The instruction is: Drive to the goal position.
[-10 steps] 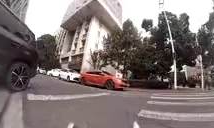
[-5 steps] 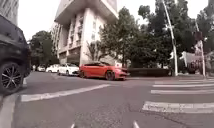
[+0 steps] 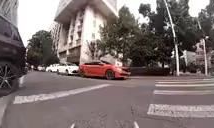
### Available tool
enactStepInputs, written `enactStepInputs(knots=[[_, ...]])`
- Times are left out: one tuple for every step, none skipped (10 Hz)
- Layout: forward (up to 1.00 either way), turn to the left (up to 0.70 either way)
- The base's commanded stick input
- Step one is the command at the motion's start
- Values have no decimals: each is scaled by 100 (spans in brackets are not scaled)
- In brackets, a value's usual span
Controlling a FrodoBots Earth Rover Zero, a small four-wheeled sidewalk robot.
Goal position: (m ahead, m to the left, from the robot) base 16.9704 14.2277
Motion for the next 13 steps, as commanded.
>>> enactStepInputs(knots=[[45,27],[45,27],[45,27],[45,27],[45,27],[45,27],[45,27],[45,27],[45,25],[45,4],[45,0],[45,0],[45,8]])
